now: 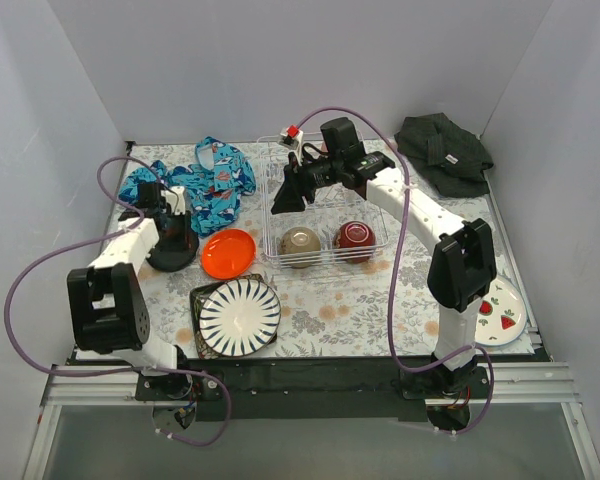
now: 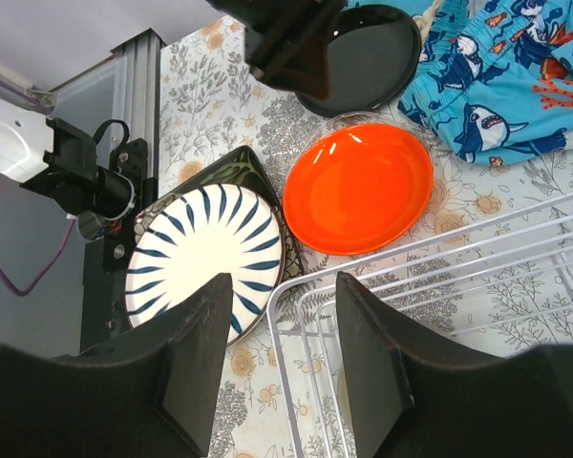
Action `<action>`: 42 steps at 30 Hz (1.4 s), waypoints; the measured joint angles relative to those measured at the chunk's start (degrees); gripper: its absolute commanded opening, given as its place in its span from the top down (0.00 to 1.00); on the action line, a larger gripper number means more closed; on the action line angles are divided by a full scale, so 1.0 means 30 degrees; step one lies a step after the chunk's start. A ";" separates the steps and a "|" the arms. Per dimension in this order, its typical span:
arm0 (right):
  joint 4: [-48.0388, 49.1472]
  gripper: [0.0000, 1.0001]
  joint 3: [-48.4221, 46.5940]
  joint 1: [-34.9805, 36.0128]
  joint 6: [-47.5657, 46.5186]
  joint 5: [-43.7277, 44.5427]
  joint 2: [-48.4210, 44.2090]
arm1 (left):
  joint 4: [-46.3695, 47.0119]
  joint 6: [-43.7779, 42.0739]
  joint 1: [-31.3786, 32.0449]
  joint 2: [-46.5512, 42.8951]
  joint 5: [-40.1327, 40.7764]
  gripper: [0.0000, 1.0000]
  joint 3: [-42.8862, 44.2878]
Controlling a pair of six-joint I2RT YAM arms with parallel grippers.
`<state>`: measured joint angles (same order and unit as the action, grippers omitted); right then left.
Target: Load the mixed dishes into the dish rack
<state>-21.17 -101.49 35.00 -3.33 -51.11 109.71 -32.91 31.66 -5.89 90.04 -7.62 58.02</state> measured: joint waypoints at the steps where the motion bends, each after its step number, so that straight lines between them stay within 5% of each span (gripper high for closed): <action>1: -0.0007 0.44 -0.0051 -0.0007 -0.0007 -0.0007 0.0066 | -0.0313 0.0226 -0.0117 -0.0678 -0.0066 0.56 0.0044; 9: -0.0044 0.44 -0.0430 -0.0007 0.0007 -0.0102 0.0707 | -0.0823 0.5166 -0.3417 -0.5224 0.0882 0.39 -0.0787; 18: -0.0051 0.44 -0.0532 -0.0007 0.0022 -0.0554 0.1202 | -0.0962 1.1825 -0.5406 -0.5085 0.0699 0.49 -0.2965; 27: -0.0044 0.45 -0.0525 -0.0284 0.0058 -0.1224 0.1224 | -0.0634 1.3391 -0.8451 -0.2834 0.0029 0.55 -0.2907; 42: 0.0066 0.45 -0.0532 -0.0634 0.0721 -0.1508 0.1931 | 0.0998 1.3879 -0.8757 -0.0984 -0.1639 0.61 -0.2965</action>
<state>-20.97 -103.09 33.10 -1.17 -55.64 115.50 -29.91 73.30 -32.16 87.09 -12.53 49.12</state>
